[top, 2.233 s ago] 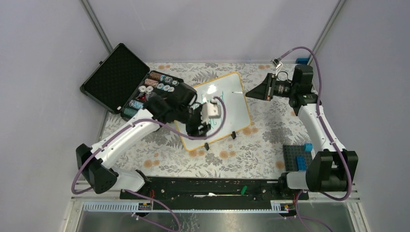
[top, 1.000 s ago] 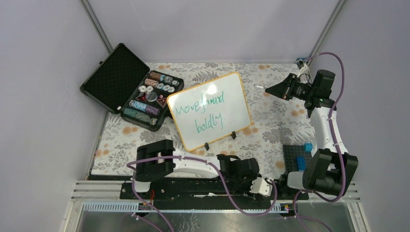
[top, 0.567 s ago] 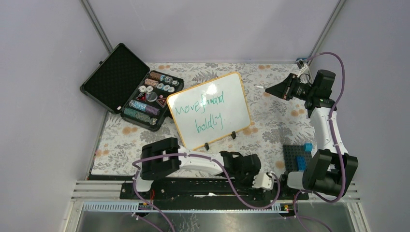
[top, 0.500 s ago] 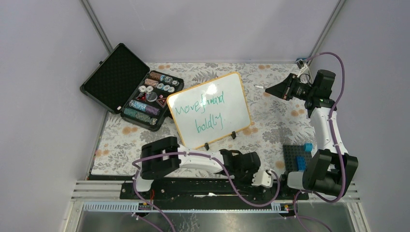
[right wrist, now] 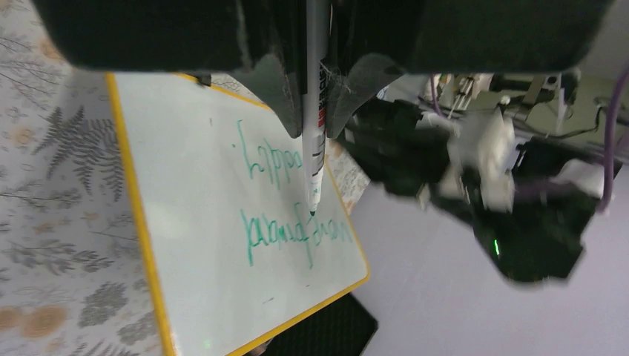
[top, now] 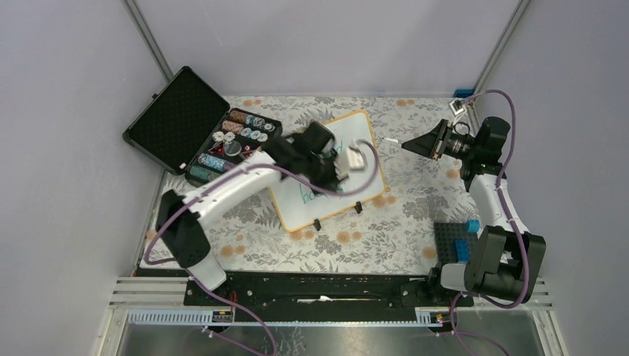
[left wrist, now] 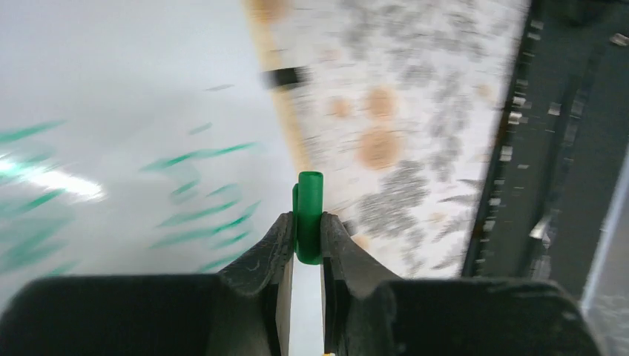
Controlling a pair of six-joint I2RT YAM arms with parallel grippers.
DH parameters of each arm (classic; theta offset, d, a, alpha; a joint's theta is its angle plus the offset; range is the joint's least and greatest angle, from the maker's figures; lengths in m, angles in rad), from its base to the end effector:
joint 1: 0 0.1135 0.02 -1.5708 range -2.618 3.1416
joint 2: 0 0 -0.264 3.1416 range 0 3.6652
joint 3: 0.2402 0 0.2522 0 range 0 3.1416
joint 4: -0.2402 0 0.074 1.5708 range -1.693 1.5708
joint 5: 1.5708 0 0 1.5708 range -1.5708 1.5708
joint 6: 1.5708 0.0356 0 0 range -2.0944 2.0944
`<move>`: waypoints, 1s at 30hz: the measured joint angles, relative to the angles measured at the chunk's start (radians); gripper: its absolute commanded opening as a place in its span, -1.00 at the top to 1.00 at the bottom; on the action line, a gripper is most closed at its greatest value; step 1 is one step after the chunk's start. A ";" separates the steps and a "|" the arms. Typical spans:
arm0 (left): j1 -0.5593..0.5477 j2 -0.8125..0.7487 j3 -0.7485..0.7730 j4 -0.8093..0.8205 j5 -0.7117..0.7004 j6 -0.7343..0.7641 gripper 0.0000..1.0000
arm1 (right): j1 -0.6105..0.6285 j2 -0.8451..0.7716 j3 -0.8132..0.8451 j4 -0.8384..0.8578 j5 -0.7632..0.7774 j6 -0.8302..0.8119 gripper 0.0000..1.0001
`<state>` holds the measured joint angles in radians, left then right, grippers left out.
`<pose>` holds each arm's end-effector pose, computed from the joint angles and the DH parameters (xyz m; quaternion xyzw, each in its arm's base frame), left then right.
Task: Write a sentence on the whiteboard
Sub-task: Close the whiteboard marker at the center of the board.
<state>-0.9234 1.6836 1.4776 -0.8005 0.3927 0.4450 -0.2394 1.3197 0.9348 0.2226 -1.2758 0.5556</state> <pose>0.2056 -0.2945 0.2941 0.6375 0.6956 -0.2467 0.2209 0.2871 -0.0350 0.3192 -0.1185 0.7138 0.5301 0.4422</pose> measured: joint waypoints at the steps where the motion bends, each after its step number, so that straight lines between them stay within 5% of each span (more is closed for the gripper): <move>1: 0.076 -0.034 0.037 -0.031 0.000 0.027 1.00 | 0.006 0.000 -0.029 0.079 -0.021 0.062 1.00; 5: 0.233 -0.120 0.101 -0.093 -0.006 0.115 1.00 | 0.082 0.009 -0.101 0.348 -0.100 0.275 1.00; 12: 0.257 -0.189 0.105 -0.154 0.004 0.255 1.00 | 0.259 0.023 -0.133 0.528 -0.177 0.401 1.00; 30: 0.256 -0.209 0.153 -0.204 0.256 0.288 1.00 | 0.412 0.024 -0.151 0.410 -0.184 0.294 1.00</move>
<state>-0.6674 1.4742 1.6310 -1.0046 0.6487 0.7334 0.1726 1.3437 0.7837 0.6331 -1.4597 0.8494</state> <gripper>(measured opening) 0.155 0.175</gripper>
